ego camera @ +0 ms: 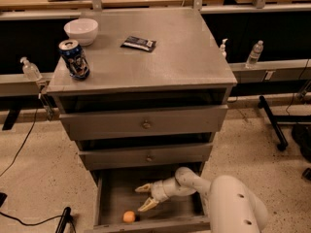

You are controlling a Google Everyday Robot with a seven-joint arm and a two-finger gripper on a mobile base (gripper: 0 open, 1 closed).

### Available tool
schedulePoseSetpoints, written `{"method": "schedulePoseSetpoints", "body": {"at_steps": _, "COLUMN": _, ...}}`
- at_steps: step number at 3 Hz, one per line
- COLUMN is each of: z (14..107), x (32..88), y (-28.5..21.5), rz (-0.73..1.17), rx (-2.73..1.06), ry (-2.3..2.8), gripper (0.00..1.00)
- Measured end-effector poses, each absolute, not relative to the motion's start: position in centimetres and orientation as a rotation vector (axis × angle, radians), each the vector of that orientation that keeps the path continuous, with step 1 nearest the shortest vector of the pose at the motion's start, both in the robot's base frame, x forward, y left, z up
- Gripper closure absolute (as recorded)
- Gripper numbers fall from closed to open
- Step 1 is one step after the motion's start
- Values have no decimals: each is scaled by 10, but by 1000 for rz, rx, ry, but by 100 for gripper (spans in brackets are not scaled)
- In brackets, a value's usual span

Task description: Pick orange from bottom drawer and place on counter

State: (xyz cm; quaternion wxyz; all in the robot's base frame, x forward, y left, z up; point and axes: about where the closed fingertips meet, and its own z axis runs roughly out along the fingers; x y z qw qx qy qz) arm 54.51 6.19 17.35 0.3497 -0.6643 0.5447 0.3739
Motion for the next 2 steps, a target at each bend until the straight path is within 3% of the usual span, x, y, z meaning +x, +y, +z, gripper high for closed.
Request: {"method": "schedulePoseSetpoints", "body": {"at_steps": 2, "z": 156, "x": 526, "y": 77, "rz": 1079, "rx": -1715, "ry": 1389, "gripper": 39}}
